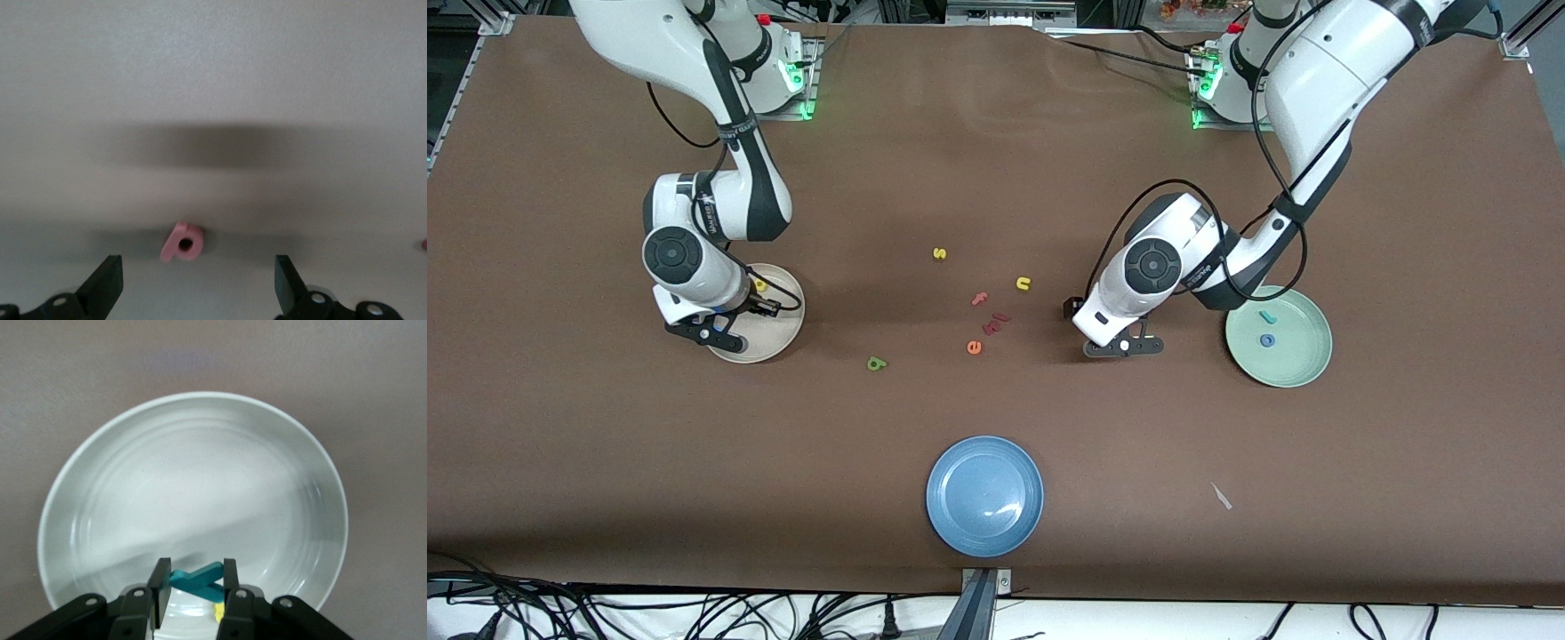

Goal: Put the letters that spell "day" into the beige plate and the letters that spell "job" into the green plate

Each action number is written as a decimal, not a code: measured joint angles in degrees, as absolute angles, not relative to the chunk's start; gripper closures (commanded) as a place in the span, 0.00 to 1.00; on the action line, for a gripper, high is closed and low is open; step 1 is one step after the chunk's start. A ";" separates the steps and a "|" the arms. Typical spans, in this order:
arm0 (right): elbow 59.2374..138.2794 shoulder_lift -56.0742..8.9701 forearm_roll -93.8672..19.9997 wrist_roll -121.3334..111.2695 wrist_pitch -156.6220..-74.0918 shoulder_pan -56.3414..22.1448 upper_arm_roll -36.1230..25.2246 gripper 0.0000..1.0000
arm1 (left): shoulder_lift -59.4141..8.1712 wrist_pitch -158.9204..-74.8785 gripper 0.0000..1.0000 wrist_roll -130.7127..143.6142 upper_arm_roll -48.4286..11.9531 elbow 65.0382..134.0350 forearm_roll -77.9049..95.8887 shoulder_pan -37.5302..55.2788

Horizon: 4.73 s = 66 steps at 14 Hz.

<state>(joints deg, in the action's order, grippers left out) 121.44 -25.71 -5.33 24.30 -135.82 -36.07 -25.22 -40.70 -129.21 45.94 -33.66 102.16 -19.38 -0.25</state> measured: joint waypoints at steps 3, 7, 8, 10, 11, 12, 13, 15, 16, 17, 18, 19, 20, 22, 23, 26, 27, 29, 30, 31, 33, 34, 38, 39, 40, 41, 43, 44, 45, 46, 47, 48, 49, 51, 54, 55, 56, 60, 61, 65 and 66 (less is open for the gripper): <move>121.49 -26.17 -7.86 24.24 -136.07 -36.16 -25.04 0.01 | -41.54 -130.10 0.03 46.16 -33.65 102.67 -19.78 -0.24; 120.35 -25.02 -8.41 24.24 -136.04 -36.28 -24.82 0.01 | -41.97 -130.19 0.09 46.66 -33.58 105.24 -22.55 -0.24; 119.64 -24.39 -8.56 24.24 -135.61 -36.35 -24.42 0.01 | -42.08 -130.21 0.12 46.67 -33.54 105.47 -22.55 -0.24; 116.78 -23.55 -9.93 24.24 -132.88 -36.65 -23.52 0.01 | -42.26 -130.28 0.18 46.83 -33.51 105.51 -22.56 -0.24; 114.61 -23.45 -11.36 24.24 -131.15 -36.98 -23.02 0.01 | -42.27 -130.41 0.24 46.92 -33.49 105.50 -22.55 -0.25; 112.38 -23.50 -12.92 24.24 -129.99 -37.29 -22.33 0.01 | -42.28 -130.54 0.33 46.99 -33.46 105.47 -22.55 -0.25; 110.48 -23.78 -14.39 24.52 -129.41 -37.51 -21.53 0.01 | -42.29 -130.58 0.40 47.00 -33.41 105.45 -22.56 -0.25; 106.71 -25.84 -16.81 28.30 -129.20 -37.82 -20.04 0.03 | -42.31 -130.67 0.59 47.03 -33.28 105.40 -22.56 -0.25; 104.80 -27.64 -17.25 31.33 -129.26 -37.85 -19.45 0.09 | -42.28 -130.80 0.71 47.03 -33.31 105.24 -22.56 -0.25; 102.93 -29.74 -17.44 34.45 -129.49 -37.87 -18.75 0.12 | -42.22 -130.80 0.79 47.03 -33.35 105.04 -22.56 -0.25; 101.30 -31.94 -17.52 37.46 -130.20 -37.92 -18.05 0.17 | -42.22 -130.80 0.86 47.03 -33.40 104.81 -22.56 -0.25; 100.27 -33.89 -17.62 39.74 -131.58 -38.00 -17.52 0.17 | -42.23 -130.80 0.91 47.03 -33.37 104.65 -22.55 -0.27; 99.71 -35.56 -17.92 41.12 -133.57 -38.07 -17.09 0.17 | -42.23 -130.79 0.94 47.03 -33.33 104.54 -22.56 -0.36; 99.16 -38.09 -19.13 43.08 -137.57 -38.14 -16.13 0.17 | -42.19 -130.79 0.94 47.03 -33.15 104.17 -22.56 -0.84; 98.96 -38.87 -19.53 43.94 -138.71 -38.17 -15.72 0.17 | -41.90 -130.76 0.94 47.03 -33.17 103.75 -22.56 -1.41; 98.49 -40.18 -20.11 46.79 -140.91 -38.24 -14.87 0.19 | -38.98 -124.57 0.94 45.51 -35.76 102.01 -22.49 -5.97; 98.25 -40.63 -20.31 47.52 -141.94 -38.25 -14.49 0.22 | -37.66 -120.13 0.94 43.42 -37.93 101.51 -22.30 -9.09; 97.99 -41.34 -20.66 48.33 -142.82 -38.30 -14.07 0.27 | -35.08 -110.03 0.92 36.05 -42.99 101.08 -21.93 -17.82; 97.97 -41.59 -20.80 48.75 -142.93 -38.30 -14.01 0.29 | -34.12 -105.93 0.91 31.47 -45.01 101.12 -21.86 -22.70; 97.97 -41.86 -20.84 49.32 -142.98 -38.31 -14.00 0.31 | -33.73 -103.85 0.91 27.21 -45.95 101.24 -21.83 -26.61; 97.90 -42.42 -20.89 49.73 -143.27 -38.31 -13.99 0.44 | -34.06 -103.18 0.90 20.25 -45.88 102.26 -21.83 -31.88; 97.87 -42.54 -20.92 49.80 -143.33 -38.31 -13.99 0.49 | -34.72 -103.24 0.87 18.29 -45.76 102.87 -22.00 -33.60; 97.75 -42.51 -20.92 50.12 -143.32 -38.30 -14.02 0.80 | -38.43 -103.36 0.23 16.51 -45.73 103.84 -25.07 -35.12; 97.64 -42.34 -20.93 50.16 -143.28 -38.32 -14.02 0.82 | -39.02 -103.39 0.00 16.51 -45.73 103.84 -25.38 -35.14; 97.34 -42.24 -20.94 50.16 -143.27 -38.33 -14.00 0.83 | -39.14 -103.46 0.00 16.51 -45.79 103.78 -25.45 -35.17; 97.21 -42.37 -20.94 50.16 -143.28 -38.35 -14.00 0.83 | -39.03 -103.51 0.00 16.51 -46.09 103.39 -25.45 -35.22; 96.97 -42.34 -20.94 50.14 -143.17 -38.37 -14.02 0.83 | -38.04 -103.58 0.00 16.53 -47.72 101.68 -25.45 -35.42; 96.56 -42.15 -20.93 49.99 -142.55 -38.37 -14.21 0.83 | -36.99 -103.60 0.00 16.58 -48.94 100.27 -25.45 -35.47; 96.16 -41.73 -20.91 49.24 -141.32 -38.39 -14.73 0.83 | -35.60 -103.60 0.00 16.61 -50.11 98.47 -25.45 -35.50; 95.96 -41.01 -20.90 47.65 -139.50 -38.39 -15.64 0.83 | -34.06 -103.58 0.00 16.62 -51.10 96.35 -25.45 -35.53; 95.96 -40.14 -20.90 45.06 -137.16 -38.39 -16.90 0.83 | -32.53 -103.24 0.00 16.62 -51.75 93.95 -25.45 -35.52; 95.99 -39.11 -20.90 41.78 -133.90 -38.36 -18.61 0.83 | -31.09 -101.78 0.00 16.58 -52.17 91.06 -25.45 -35.49; 96.26 -38.00 -20.90 38.24 -130.48 -38.31 -20.49 0.83 | -30.16 -99.31 0.00 16.27 -52.62 87.95 -25.45 -35.49; 98.72 -35.29 -20.91 29.99 -126.05 -38.12 -24.42 0.83 | -29.27 -93.48 0.00 13.61 -53.61 81.09 -25.45 -35.45; 108.02 -30.85 -20.91 16.09 -125.56 -37.79 -29.99 0.83 | -29.09 -89.63 0.00 8.28 -53.88 74.50 -25.45 -35.44; 110.82 -30.16 -20.91 12.15 -125.84 -37.62 -31.68 0.83 | -29.12 -89.59 0.00 7.32 -54.03 73.85 -25.45 -35.40; 113.15 -29.89 -20.92 9.46 -126.36 -37.41 -32.83 0.83 | -29.20 -89.60 0.00 7.11 -54.40 73.44 -25.45 -35.19; 117.31 -29.98 -20.92 6.40 -128.42 -36.99 -33.60 0.00 | -29.13 -89.60 0.00 7.12 -55.47 72.05 -25.45 -34.08; 117.21 -29.91 -20.92 6.40 -128.44 -36.98 -33.63 0.00 | -29.06 -89.58 0.00 7.12 -55.50 71.76 -25.45 -34.07; 112.99 -27.30 -20.92 6.40 -122.85 -37.05 -33.79 0.00 | -28.05 -87.07 0.00 7.14 -55.47 70.55 -23.39 -35.68; 110.32 -26.27 -20.92 6.34 -118.73 -37.08 -34.17 0.00 | -27.58 -85.86 0.00 7.13 -55.43 70.43 -20.75 -37.05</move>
<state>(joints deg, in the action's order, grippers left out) 110.32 -26.27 -20.92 6.34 -118.73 -37.08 -34.17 -27.58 -85.86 7.13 -55.43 70.43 -20.75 -37.05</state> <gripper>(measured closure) 0.009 0.000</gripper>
